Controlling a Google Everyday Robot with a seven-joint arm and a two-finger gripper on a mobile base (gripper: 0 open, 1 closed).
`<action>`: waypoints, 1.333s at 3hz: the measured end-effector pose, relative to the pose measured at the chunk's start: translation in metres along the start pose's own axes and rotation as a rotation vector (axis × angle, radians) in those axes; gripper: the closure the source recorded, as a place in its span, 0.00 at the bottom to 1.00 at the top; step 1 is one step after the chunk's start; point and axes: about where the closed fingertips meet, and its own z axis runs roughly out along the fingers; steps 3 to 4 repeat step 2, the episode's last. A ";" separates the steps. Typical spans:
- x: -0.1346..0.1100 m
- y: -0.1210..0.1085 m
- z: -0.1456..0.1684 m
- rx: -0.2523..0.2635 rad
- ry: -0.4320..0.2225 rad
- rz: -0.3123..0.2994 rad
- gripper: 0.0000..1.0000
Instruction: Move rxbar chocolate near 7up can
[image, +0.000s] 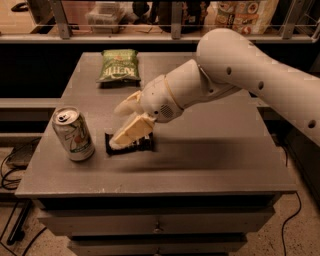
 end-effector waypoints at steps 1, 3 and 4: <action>-0.002 0.001 0.001 -0.001 0.000 -0.003 0.00; -0.002 0.001 0.001 -0.001 0.000 -0.003 0.00; -0.002 0.001 0.001 -0.001 0.000 -0.003 0.00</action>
Offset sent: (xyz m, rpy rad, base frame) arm -0.0007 0.0019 0.0011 0.0003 -0.0017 0.0027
